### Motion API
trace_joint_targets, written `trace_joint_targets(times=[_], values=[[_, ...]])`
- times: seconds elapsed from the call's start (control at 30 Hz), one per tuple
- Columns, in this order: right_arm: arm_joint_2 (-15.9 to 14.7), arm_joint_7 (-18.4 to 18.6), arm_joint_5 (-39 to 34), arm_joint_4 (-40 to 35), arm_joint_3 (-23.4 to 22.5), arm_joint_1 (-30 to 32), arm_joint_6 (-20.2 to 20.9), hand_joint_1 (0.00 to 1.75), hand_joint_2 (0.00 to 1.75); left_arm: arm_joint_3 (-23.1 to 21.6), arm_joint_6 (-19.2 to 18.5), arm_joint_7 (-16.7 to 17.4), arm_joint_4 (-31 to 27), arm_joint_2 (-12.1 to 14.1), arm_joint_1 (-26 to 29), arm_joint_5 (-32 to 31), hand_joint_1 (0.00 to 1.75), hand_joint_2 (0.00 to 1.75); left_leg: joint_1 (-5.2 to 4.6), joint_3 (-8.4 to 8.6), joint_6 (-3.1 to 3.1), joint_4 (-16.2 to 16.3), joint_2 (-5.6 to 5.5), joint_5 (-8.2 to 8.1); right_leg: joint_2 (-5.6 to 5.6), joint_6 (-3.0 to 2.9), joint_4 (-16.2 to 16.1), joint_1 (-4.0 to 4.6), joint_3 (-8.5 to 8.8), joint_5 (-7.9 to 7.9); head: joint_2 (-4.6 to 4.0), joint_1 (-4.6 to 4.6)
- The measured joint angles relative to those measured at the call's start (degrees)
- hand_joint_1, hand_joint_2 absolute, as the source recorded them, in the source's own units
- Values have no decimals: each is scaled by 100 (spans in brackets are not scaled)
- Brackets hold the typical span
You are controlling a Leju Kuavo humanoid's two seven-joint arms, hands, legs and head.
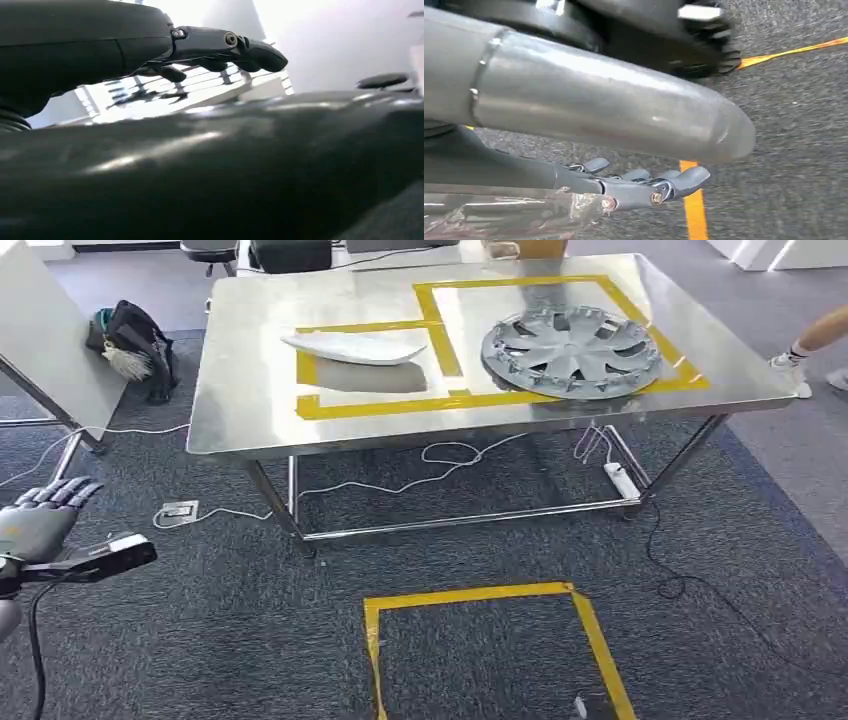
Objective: Take the parts from the cabinet and place them on the table.
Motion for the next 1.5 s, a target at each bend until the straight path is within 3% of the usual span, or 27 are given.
trace_joint_targets(times=[0.03,0.07,0.13,0.17,0.2,0.23,0.3,0.33,0.37,0.43,0.5,0.53,0.57,0.6,0.63,0.67,0.73,0.77,0.9,1.17,1.2,1.23,1.27,1.3,1.4,1.43,1.5], values=[[-13,-4,0,-5,-9,-15,4,0,0,84,22,22,20,-58,126,-15,0,0,-29,-40,-32,6,-8,50,-6,-39,-655,16,454,-324,0,4],[-13,-5,0,-5,-17,-34,6,0,0,140,46,18,44,-128,232,-50,0,0,-18,-49,-53,7,-1,97,-8,-4,-880,14,502,-418,0,-13],[-13,-2,0,-2,-37,-26,9,0,0,221,57,53,114,-289,385,-31,0,0,23,-52,-142,-61,-5,200,-6,-91,-868,66,405,-358,0,22],[-13,11,2,0,-41,-1,7,0,0,296,66,110,177,-380,489,29,0,0,25,-58,-174,-70,-6,244,-7,-143,-901,32,383,-266,0,30],[-13,13,11,2,-44,5,2,0,0,418,149,125,302,-519,610,92,0,0,30,-95,-205,-18,-17,84,-29,-169,-909,10,330,-201,0,20],[-13,18,13,2,-50,15,-13,0,0,530,287,109,451,-663,691,105,0,0,32,-165,-241,181,-18,-261,-23,-206,-909,2,273,-140,0,-27],[-13,20,28,2,-57,28,-13,0,0,687,525,64,737,-970,850,114,0,0,73,-430,-309,1045,-17,-951,-25,-210,-903,0,174,-8,0,-52],[-13,20,28,2,-61,30,-9,0,0,734,560,57,827,-1062,917,114,0,0,86,-555,-333,1501,-18,-1090,-29,-201,-890,0,82,60,0,-53],[-13,20,31,2,-66,39,-13,0,0,770,582,42,923,-1156,956,114,0,0,99,-585,-350,1754,-17,-1031,-34,-188,-880,-2,2,112,0,-59],[-13,20,31,4,-70,51,-13,0,0,851,586,40,1045,-1262,976,116,0,0,137,-262,-382,1455,-16,-711,-49,-141,-843,-18,-129,176,0,-55],[-13,20,33,2,-70,41,-13,0,0,918,586,26,1104,-1316,971,118,0,0,186,518,-430,363,-3,-539,-64,-82,-757,-51,-234,212,0,-59],[-15,20,33,2,-72,37,-13,0,0,940,586,22,1132,-1353,953,120,0,0,169,726,-424,37,-23,-656,-67,-42,-713,-20,-296,210,0,-75],[-15,20,35,2,-74,29,-13,0,0,960,586,20,1152,-1378,969,122,0,0,145,652,-308,110,-92,-582,-66,1,-709,-26,-298,243,0,-61],[-15,20,35,2,-76,27,-15,0,0,984,553,31,1178,-1400,971,136,0,0,145,645,-261,52,-91,-610,-62,32,-698,-25,-311,265,0,-89],[-15,22,37,2,-76,27,-15,0,0,1019,479,88,1218,-1452,979,160,0,0,152,631,-248,46,-94,-601,-57,-9,-695,-21,-324,238,0,-72],[-15,22,35,2,-81,35,-24,0,0,1067,446,131,1290,-1507,983,243,0,0,141,622,-241,47,-95,-598,-55,-153,-711,-22,-339,228,0,-57],[-15,17,22,4,-94,45,-33,0,0,1254,617,4,1656,-1722,974,547,0,0,110,623,-184,47,-95,-579,-51,-165,-741,-40,-377,240,0,-46],[-15,9,11,2,-116,44,-35,0,0,1381,795,-117,1993,-1882,963,701,0,0,90,615,-166,47,-94,-569,-49,-143,-755,-55,-378,265,0,-37],[-15,-15,-22,4,-190,54,-83,0,0,1916,1095,-367,3477,-2419,922,1308,0,0,48,541,-75,53,-83,-506,-35,161,-830,-113,-353,454,0,-46],[-15,-129,-20,6,-319,115,-171,0,0,2827,903,573,5211,-3430,1196,1878,0,0,25,492,-46,60,-81,-483,-35,183,-833,-133,-405,476,0,-48],[0,-144,-2,6,-317,121,-181,0,0,2888,907,577,5287,-3511,1212,1889,0,0,-7,469,42,83,-91,-473,-49,272,-905,-168,-374,539,0,-50],[2,-146,44,6,-317,125,-192,0,0,2932,901,621,5360,-3618,1209,1895,0,0,19,502,111,-50,-95,-385,-70,297,-941,-150,-359,559,0,-59],[2,-149,90,6,-317,126,-203,0,0,2971,887,669,5423,-3690,1193,1897,0,0,65,548,109,-151,-97,-297,-59,286,-873,-146,-435,474,0,-44],[2,-151,120,6,-315,130,-203,0,0,3012,883,708,5475,-3747,1181,1897,0,0,78,539,130,-186,-112,-264,-54,285,-632,-131,-516,216,0,-26],[2,-133,199,9,-308,132,-208,0,0,3078,877,702,5589,-3854,1186,1882,0,0,109,456,86,-183,-163,-211,-49,320,742,-167,-988,-543,0,-24],[2,-111,223,13,-304,136,-219,0,0,3091,877,667,5619,-3863,1185,1880,0,0,127,429,50,-181,-199,-187,-51,338,902,-188,-1003,-590,0,-22],[0,-85,271,15,-299,143,-256,0,0,3135,899,568,5659,-3907,1176,1873,0,0,194,370,-38,-167,-312,-136,-46,402,421,-246,-622,-373,0,-26]])
